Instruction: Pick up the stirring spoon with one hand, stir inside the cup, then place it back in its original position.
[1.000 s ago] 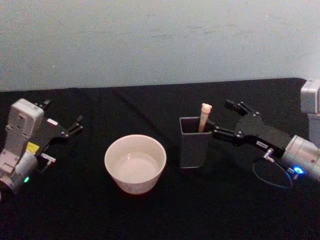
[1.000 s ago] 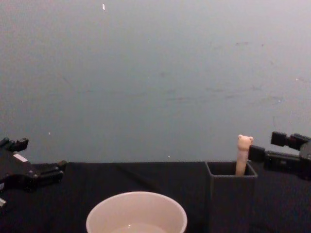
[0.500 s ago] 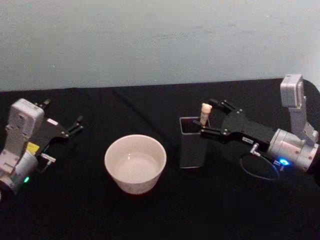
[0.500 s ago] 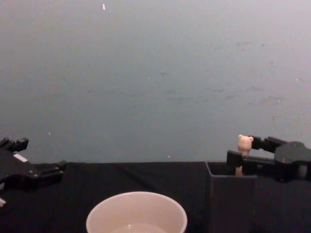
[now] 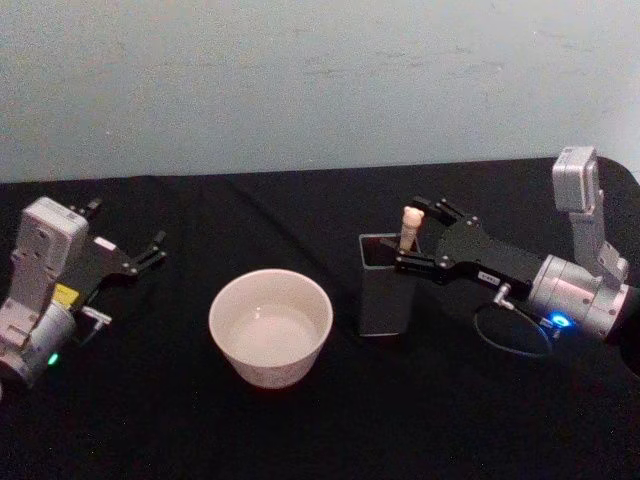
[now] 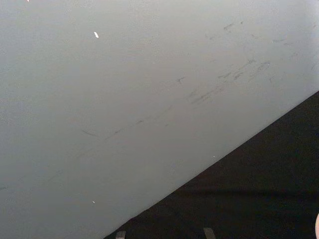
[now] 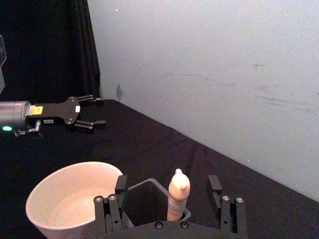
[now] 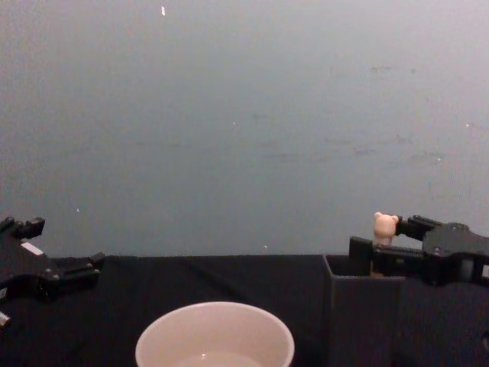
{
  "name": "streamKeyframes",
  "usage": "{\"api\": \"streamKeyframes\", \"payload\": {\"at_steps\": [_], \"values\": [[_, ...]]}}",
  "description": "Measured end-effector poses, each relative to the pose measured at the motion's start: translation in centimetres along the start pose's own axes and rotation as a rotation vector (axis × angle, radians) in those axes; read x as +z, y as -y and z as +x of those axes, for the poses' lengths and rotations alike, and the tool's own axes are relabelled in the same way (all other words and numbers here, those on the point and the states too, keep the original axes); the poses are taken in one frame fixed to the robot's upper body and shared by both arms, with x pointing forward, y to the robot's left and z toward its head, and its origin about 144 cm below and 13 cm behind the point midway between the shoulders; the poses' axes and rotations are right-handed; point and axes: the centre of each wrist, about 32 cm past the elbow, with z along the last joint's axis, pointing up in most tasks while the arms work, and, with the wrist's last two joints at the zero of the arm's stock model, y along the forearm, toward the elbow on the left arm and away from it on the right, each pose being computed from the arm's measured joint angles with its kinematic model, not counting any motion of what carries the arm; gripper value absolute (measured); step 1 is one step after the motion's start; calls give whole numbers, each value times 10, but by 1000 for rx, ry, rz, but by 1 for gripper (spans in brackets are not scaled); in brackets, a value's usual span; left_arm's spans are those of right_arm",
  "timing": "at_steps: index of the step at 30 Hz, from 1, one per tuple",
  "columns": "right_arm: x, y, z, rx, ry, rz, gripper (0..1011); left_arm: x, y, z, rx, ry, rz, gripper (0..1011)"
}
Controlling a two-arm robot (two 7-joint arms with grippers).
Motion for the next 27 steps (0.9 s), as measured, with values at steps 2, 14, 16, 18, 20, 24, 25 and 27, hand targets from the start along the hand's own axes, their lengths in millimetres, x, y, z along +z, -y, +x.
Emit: {"api": "streamKeyframes", "payload": {"at_steps": [2,14,16,18,20,24,25,27], "values": [[0,0,0,-1,-1,0,1000,0,0,0,0,0,0,1001],[0,-3,0,-3,-1,-1,1000,0,0,0,0,0,0,1001],[0,-3,1,-3,-1,-1,1000,0,0,0,0,0,0,1001],[0,-3,1,-3,-1,-1,1000,0,0,0,0,0,0,1001],[0,-3,1,-3,-1,-1,997,0,0,0,0,0,0,1001],[0,-3,1,-3,-2,-1,927,0,0,0,0,0,0,1001],[0,-3,1,-3,-2,-1,913,0,0,0,0,0,0,1001],[0,-3,1,-3,-2,-1,850,0,0,0,0,0,0,1001]]}}
